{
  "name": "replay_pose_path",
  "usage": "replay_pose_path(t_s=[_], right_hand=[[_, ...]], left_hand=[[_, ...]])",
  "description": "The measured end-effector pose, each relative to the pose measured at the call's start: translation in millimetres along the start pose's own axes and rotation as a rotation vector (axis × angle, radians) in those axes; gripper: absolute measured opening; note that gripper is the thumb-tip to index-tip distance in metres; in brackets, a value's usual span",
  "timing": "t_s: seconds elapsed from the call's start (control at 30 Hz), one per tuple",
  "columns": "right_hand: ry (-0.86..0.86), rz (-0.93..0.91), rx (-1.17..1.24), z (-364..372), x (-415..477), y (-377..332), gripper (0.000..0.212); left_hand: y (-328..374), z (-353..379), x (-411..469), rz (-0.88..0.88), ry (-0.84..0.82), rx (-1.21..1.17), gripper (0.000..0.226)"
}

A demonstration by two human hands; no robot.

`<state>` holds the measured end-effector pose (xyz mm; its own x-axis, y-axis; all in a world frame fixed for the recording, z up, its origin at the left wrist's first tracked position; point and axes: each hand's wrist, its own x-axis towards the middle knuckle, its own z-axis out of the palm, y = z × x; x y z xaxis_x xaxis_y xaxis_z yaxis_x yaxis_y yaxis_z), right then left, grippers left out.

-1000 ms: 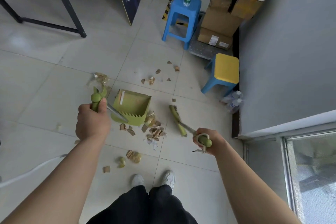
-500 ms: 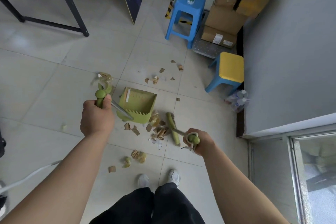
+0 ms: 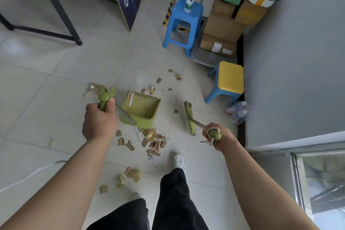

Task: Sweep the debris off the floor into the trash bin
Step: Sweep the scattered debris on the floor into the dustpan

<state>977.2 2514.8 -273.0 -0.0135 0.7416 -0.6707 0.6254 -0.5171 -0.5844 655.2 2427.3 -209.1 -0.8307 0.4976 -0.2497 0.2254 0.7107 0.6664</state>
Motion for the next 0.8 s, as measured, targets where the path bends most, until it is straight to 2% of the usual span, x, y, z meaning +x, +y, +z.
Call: replay_pose_path(t_s=[0.07, 0.13, 0.27, 0.43, 0.53, 0.6, 0.7, 0.8], right_hand=[[0.009, 0.128, 0.336, -21, 21, -9, 0.026], [0.042, 0.243, 0.569, -41, 50, -17, 0.031], [0.035, 0.287, 0.707, -76, 108, -39, 0.021], [0.046, 0.383, 0.724, -100, 171, -60, 0.024], [-0.065, 0.39, 0.731, -94, 190, -64, 0.026], [-0.135, 0.392, 0.661, -81, 194, -69, 0.025], [-0.186, 0.377, 0.459, -57, 187, -77, 0.011], [-0.247, 0.343, 0.385, -45, 179, -78, 0.011]], left_hand=[[15, 16, 4, -0.016, 0.011, -0.002, 0.054], [31, 32, 8, -0.038, 0.031, -0.002, 0.053], [61, 59, 17, -0.08, 0.087, 0.008, 0.053], [89, 90, 30, -0.126, 0.131, 0.006, 0.058], [100, 103, 30, -0.139, 0.158, -0.01, 0.063], [105, 108, 30, -0.144, 0.18, 0.0, 0.061], [112, 113, 28, -0.166, 0.203, 0.0, 0.058], [117, 116, 26, -0.178, 0.222, -0.004, 0.056]])
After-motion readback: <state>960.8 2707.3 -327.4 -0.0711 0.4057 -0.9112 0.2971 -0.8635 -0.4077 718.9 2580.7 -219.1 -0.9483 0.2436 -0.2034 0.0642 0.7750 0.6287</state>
